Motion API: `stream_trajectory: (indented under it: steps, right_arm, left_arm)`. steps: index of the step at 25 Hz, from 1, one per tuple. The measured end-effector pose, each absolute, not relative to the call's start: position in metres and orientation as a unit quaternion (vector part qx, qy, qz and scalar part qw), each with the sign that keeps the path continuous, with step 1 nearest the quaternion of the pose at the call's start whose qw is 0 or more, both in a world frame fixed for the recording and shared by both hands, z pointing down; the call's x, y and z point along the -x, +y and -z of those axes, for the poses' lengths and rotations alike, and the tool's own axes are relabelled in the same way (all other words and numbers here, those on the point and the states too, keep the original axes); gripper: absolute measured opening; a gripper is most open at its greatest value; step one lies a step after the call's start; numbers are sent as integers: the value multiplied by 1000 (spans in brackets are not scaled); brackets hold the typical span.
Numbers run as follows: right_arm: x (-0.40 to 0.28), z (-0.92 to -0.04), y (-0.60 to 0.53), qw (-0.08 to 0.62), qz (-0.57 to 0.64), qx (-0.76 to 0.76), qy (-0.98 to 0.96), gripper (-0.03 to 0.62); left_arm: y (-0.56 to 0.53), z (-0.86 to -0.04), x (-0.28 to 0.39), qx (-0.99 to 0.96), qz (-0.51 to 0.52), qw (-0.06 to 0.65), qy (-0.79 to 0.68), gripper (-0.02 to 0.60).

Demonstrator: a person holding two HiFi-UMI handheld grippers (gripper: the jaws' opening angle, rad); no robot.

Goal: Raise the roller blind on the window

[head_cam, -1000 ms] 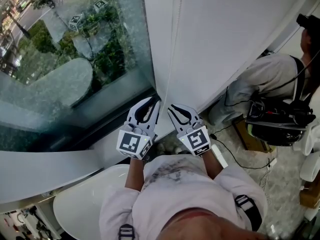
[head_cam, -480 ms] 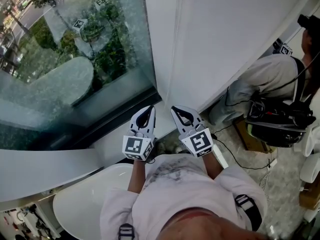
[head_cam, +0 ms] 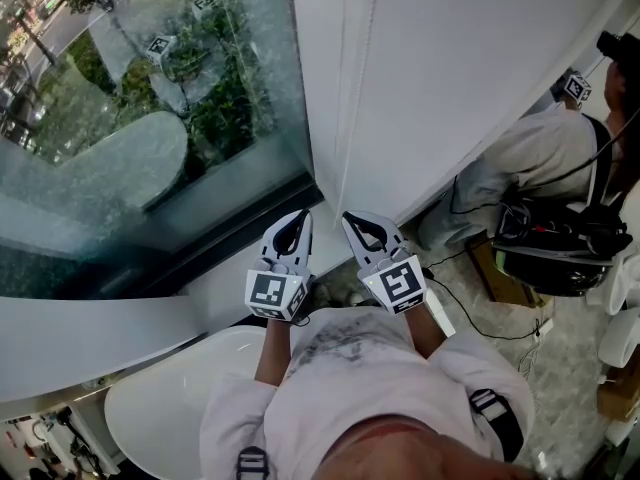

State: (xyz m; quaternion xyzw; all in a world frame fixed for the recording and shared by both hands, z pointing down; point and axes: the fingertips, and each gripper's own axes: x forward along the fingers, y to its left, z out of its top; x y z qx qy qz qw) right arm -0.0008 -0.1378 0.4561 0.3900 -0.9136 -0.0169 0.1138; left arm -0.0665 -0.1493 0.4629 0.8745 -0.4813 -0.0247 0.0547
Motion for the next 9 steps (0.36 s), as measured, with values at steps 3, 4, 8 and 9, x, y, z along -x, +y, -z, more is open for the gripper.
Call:
stream_trajectory:
  steps: [3, 4, 8, 9]
  right_arm:
    - [1, -457, -139, 115, 17, -390, -913, 60]
    - [1, -456, -139, 115, 17, -391, -913, 60]
    - [2, -456, -140, 114, 22, -391, -913, 60]
    - [2, -456, -141, 113, 24, -391, -913, 60]
  left_arm:
    - [-150, -463, 67, -875, 25, 53, -481, 8]
    - [-150, -462, 67, -875, 25, 53, -481, 8]
    - [-151, -461, 67, -875, 26, 52, -480, 8]
    - [-151, -461, 67, -876, 27, 52, -480, 9]
